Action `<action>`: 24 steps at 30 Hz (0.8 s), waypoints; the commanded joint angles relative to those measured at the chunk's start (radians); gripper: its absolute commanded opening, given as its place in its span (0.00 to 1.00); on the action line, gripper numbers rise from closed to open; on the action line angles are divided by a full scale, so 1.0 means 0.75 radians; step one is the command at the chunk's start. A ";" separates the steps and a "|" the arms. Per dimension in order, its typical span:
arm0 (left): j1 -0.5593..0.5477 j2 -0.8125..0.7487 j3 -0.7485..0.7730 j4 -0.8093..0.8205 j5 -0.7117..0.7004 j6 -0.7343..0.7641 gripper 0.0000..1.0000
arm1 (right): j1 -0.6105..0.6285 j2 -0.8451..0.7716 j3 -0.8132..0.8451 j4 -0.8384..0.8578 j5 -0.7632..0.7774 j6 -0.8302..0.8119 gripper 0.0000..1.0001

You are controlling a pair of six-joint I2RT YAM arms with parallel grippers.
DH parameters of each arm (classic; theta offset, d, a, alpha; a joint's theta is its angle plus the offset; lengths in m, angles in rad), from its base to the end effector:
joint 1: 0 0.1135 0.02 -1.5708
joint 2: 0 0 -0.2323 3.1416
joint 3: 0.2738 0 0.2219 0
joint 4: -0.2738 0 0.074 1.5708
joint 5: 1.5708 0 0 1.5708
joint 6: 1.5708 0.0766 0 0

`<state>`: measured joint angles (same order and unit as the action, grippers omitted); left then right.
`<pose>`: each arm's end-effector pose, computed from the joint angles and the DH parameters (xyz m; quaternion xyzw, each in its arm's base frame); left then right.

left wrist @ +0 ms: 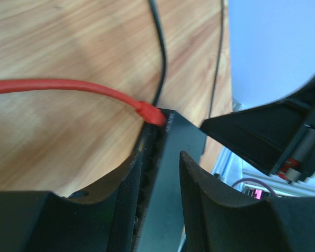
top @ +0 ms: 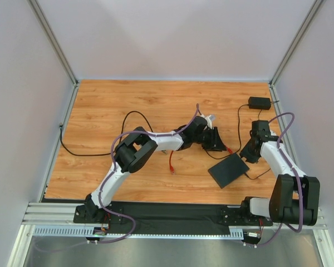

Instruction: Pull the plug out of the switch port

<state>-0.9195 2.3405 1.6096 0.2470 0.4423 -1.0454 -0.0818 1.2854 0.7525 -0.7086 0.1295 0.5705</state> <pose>0.2816 -0.4235 0.1157 0.0607 0.8406 -0.5239 0.1238 0.2160 -0.0276 0.1376 0.3255 0.9291 -0.0224 0.1741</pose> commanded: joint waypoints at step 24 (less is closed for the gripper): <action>-0.044 0.154 0.222 -0.215 -0.033 -0.099 0.43 | -0.001 0.041 -0.167 -0.084 0.058 0.239 0.31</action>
<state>-0.9386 2.4546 1.7721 0.1081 0.4065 -1.0832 -0.0822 1.3045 0.7136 -0.6731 0.1497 0.6903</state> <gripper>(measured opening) 0.434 0.303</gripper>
